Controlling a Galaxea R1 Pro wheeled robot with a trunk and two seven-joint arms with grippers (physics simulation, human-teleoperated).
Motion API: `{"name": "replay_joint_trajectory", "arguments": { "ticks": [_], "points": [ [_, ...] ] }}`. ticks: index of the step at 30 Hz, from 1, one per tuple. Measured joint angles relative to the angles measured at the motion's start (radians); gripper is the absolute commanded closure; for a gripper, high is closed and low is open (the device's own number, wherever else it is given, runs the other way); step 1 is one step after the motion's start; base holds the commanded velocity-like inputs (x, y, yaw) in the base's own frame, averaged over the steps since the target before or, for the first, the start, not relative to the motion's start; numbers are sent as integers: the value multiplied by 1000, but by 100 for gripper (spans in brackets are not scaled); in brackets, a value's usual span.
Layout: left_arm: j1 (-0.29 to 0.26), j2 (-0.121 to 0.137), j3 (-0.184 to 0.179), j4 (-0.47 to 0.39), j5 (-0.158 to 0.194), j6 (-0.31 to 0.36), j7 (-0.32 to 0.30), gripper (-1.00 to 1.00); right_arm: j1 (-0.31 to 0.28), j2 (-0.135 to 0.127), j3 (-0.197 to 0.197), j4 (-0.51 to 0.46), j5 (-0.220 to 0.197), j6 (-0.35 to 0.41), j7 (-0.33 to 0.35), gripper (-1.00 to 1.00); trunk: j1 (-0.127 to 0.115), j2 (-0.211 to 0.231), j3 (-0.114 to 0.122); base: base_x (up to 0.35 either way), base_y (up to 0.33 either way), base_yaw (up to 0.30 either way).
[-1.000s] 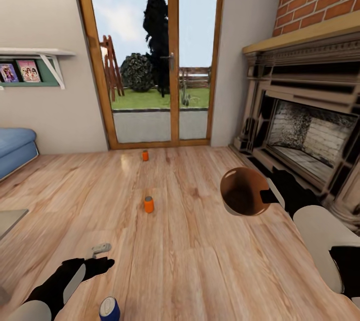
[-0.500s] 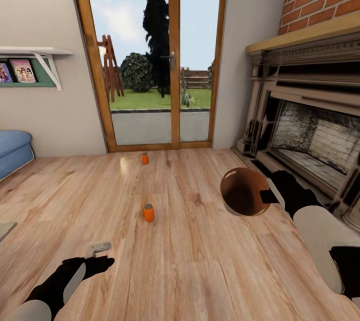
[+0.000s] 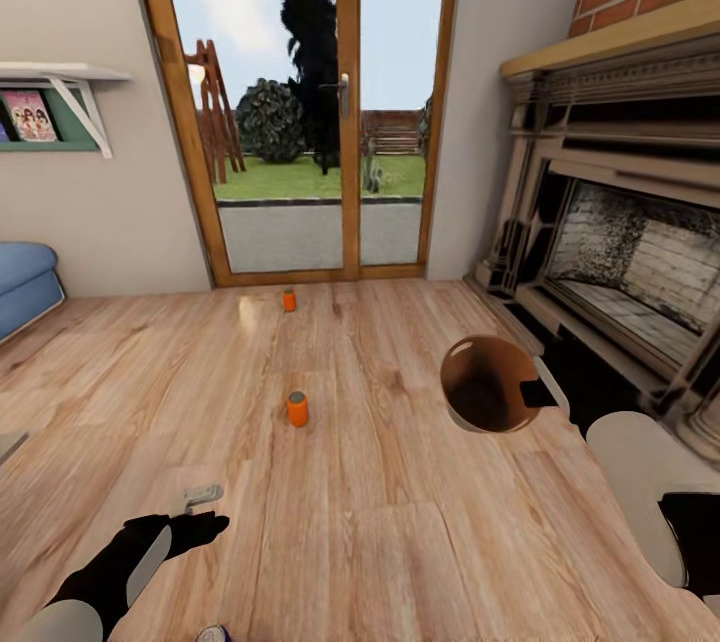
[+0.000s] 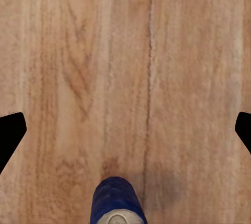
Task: Put the three can of soda from the living room inside the tash can in the kitchen.
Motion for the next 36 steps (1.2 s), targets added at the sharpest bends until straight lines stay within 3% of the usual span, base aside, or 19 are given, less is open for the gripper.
{"name": "replay_joint_trajectory", "arguments": {
  "ticks": [13, 20, 28, 31, 36],
  "points": [
    [0, 0, -1, 4, 0, -1, 1, -100, 0, -1, 0, 6, -1, 0, 0, 100, 6, -3, -50, 0, 0, 0],
    [0, 0, 0, -1, -1, -3, 1, -100, 0, 0, 0, 7, 0, 0, 0, 100, 6, -3, -50, 0, 0, 0],
    [1, -5, -1, 10, -6, -70, 8, -100, 1, 0, 2, 7, 0, -1, 0, 100, 6, -3, -50, 0, 0, 0],
    [4, -22, -2, 18, -8, -116, 8, -100, 1, 0, 11, 7, -1, 0, 0, 100, 6, -3, -50, 0, 0, 0],
    [6, -34, -3, 126, -11, -203, 8, -100, 1, 0, 13, 7, -1, -3, 0, 100, 6, -3, -50, 0, 0, 0]
  ]
}}
